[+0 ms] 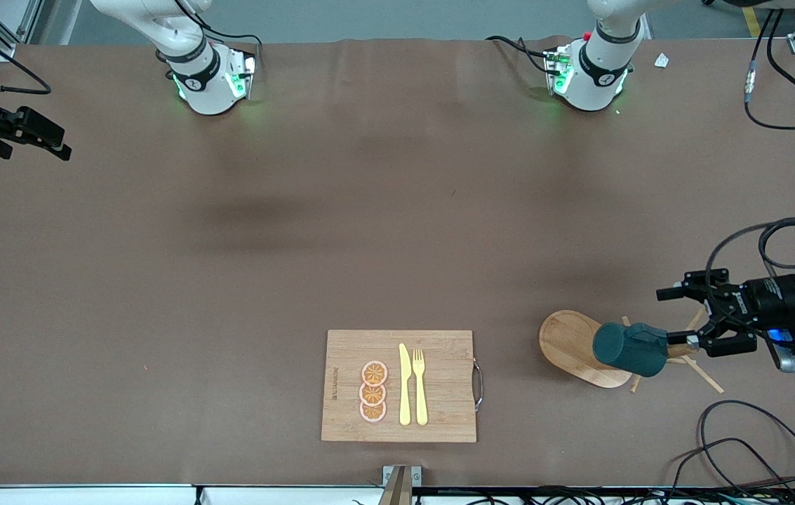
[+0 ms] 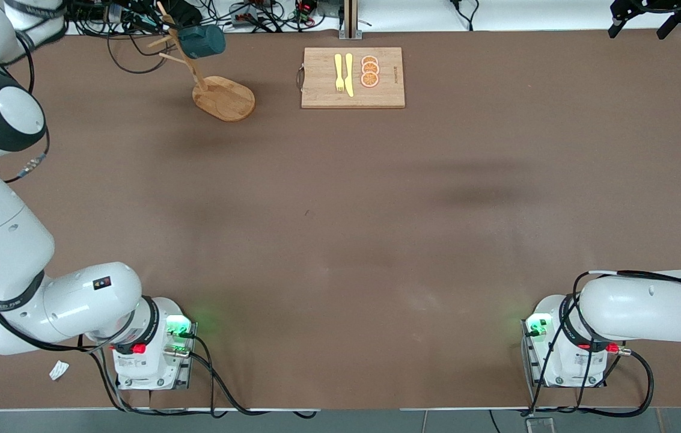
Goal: Pass cup and hang on rack
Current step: 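Open the left gripper and pull it back from the mug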
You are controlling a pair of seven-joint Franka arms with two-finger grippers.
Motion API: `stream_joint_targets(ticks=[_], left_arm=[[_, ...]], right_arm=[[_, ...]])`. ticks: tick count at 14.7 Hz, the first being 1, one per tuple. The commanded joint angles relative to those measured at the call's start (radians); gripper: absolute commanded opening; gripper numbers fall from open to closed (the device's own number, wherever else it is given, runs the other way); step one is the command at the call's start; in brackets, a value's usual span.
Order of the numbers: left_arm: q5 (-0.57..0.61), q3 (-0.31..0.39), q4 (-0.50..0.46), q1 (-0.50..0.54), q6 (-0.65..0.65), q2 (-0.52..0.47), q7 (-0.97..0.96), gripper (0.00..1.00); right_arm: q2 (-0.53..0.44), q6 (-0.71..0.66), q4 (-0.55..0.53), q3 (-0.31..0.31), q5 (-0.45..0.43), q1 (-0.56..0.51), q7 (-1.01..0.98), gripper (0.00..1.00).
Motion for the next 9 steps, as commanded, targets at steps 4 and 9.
stream_joint_targets(ticks=[4,9], left_arm=[[0.442,-0.178,-0.016,-0.013,-0.039,-0.169,0.006,1.0],[0.932,-0.333,-0.009,-0.007,-0.131,-0.29,0.153,1.0]], right_arm=[[-0.015,-0.019,-0.004,0.01,-0.004,-0.021,-0.021,1.0],[-0.015,-0.02,-0.004,0.01,-0.004,-0.022,-0.021,1.0]])
